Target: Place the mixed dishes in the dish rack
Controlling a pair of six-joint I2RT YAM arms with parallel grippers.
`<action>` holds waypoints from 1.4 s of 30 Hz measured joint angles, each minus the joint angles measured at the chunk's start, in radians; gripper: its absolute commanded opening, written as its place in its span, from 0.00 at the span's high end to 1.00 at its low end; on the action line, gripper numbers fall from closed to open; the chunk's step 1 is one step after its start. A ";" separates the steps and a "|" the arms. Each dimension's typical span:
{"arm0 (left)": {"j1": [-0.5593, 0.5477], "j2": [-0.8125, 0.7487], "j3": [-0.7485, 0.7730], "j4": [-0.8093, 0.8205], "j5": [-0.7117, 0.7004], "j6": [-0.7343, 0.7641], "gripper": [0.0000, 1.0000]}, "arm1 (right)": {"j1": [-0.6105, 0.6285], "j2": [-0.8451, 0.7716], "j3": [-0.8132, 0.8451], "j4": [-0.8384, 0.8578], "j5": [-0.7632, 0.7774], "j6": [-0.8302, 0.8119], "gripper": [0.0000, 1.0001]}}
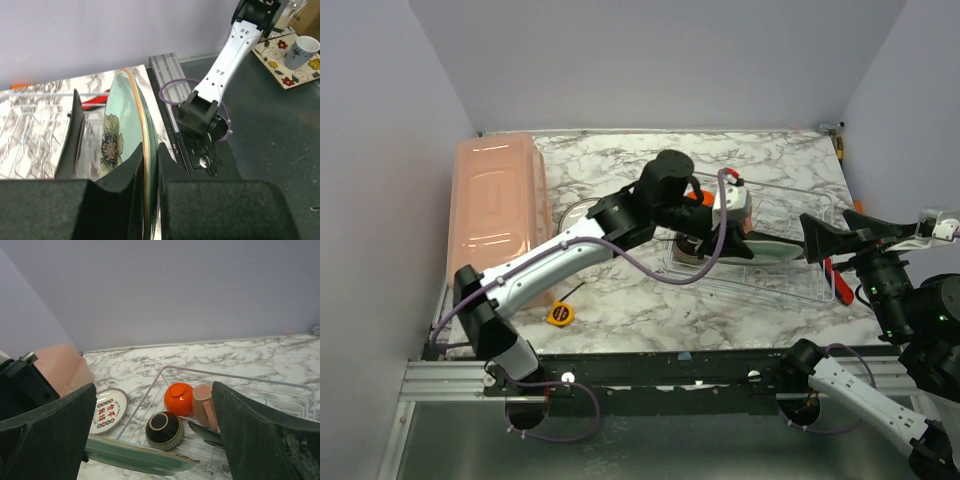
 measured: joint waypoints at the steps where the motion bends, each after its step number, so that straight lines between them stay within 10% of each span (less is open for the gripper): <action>1: 0.000 0.036 0.049 -0.010 0.019 0.002 1.00 | 0.000 -0.003 0.000 0.000 0.003 -0.006 0.01; 17: -0.008 0.546 0.602 -0.163 0.189 -0.010 1.00 | 0.000 -0.012 -0.029 0.001 0.023 -0.082 0.00; 42: -0.005 0.695 0.682 -0.037 0.217 -0.130 1.00 | 0.000 -0.039 -0.066 0.008 0.023 -0.100 0.00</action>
